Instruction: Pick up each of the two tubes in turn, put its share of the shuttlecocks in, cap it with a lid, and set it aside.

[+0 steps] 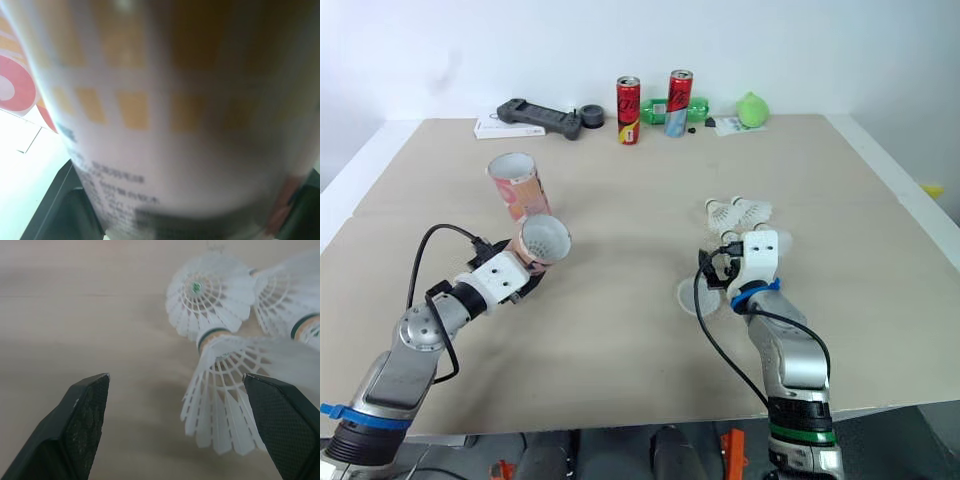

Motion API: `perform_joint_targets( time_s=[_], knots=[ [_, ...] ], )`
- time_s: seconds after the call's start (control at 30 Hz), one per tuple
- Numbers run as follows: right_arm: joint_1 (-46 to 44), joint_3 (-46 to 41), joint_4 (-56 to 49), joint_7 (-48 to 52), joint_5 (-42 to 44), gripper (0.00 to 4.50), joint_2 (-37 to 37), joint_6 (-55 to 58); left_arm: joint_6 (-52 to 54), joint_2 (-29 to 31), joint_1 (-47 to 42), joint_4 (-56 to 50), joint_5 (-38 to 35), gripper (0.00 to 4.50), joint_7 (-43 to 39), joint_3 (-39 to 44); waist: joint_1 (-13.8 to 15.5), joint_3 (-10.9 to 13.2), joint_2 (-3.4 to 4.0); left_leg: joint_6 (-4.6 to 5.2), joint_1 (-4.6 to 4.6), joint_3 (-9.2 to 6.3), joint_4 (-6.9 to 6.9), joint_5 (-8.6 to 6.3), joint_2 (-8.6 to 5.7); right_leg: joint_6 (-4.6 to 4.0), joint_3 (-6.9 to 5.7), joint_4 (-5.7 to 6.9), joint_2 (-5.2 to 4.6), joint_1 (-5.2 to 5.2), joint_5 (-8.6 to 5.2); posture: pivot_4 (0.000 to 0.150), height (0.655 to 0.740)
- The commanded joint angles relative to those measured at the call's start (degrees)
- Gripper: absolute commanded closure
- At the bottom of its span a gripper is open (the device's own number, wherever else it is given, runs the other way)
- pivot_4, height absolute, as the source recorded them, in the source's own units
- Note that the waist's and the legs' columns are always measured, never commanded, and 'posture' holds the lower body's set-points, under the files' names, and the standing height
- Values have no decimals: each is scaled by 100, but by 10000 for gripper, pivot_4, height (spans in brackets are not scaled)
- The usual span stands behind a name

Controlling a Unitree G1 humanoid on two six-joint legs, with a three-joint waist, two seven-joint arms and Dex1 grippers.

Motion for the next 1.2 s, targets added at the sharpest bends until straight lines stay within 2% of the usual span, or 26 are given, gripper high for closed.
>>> perform_joint_targets(
  time_s=[0.03, 0.07, 0.1, 0.13, 0.23, 0.4, 0.57, 0.73, 0.9, 1.1, 1.2],
  knots=[
    [-364, -121, 311, -23, -13, 13573, 4, -326, 95, 1, 157, -93, -4, 11934, -65, -114, -7, 0, 1, 0, -1, 1, 0, 0, 0, 0, 1, 0, 0, 0, 0, 1500, 7400],
    [-458, -103, 441, -35, -38, 18793, 14, -388, 103, 2, 168, -108, 0, 11934, -60, -110, -12, 0, 1, 0, 0, 1, 0, 0, 0, 1, 1, 0, 1, 0, 0, 1500, 7400],
    [-532, -97, 546, -50, -52, 26291, 27, -452, 109, 4, 181, -122, 3, 11934, -53, -104, -13, 0, 1, 0, 1, 1, 0, 0, 0, 2, 2, 0, 1, 0, 1, 1500, 7400],
    [-592, -93, 629, -63, -66, 29111, 34, -501, 115, 8, 193, -135, 3, 11934, -48, -96, -13, 0, 1, 0, 0, 1, 0, 0, 0, 2, 2, 0, 1, 0, 1, 1500, 7400],
    [-668, -107, 740, -113, -91, 44150, 43, -565, 127, 12, 217, -161, 4, 11934, -42, -77, -13, 0, 1, 0, 1, 0, 0, 0, 0, 2, 2, 0, 2, 0, 1, 1500, 7400],
    [-632, -133, 656, -159, -65, 44713, 35, -543, 138, 26, 230, -176, -8, 11934, -50, -63, -14, 1, 1, 0, 0, 1, -1, 0, 0, 2, 3, 0, 3, -1, 0, 1500, 7400],
    [-347, -210, 25, 27, 133, 44713, -114, -337, 132, 26, 197, -138, -10, 11934, -48, -64, -10, 1, 1, 0, -1, 1, -1, 0, 0, 2, 3, 0, 2, -1, -1, 1500, 7400],
    [29, -89, -1362, 1211, 1030, 44713, -469, -328, 94, 14, 133, -51, -9, 11934, -57, -109, -13, 5, 10, 0, -1, 1, -1, -1, 0, 4, 5, 0, 2, -2, -2, 1500, 7400],
    [-277, 729, -2214, 2553, 1811, 44713, -842, -109, 2, -7, -13, 147, -9, 11934, -104, -211, -16, 3, 12, 2, 9, -2, -1, 0, 1, 7, 5, 1, 4, 3, 1, 1500, 7400],
    [-1590, 2050, -1476, 2943, 1016, 44713, -660, -357, -78, -48, -202, 325, 1, 11934, -106, -301, -4, 3, 12, 3, 12, 0, 11, 1, 0, 2, 2, -6, -2, -8, 14, 1500, 7400],
    [-1919, 2691, -1101, 3271, 505, 44713, -654, -648, -57, -51, -192, 281, 15, 11934, -75, -300, -5, 3, 12, 8, -2, 1, 11, 4, 0, -4, 1, -5, -1, -4, 20, 1500, 7400]
  ],
)
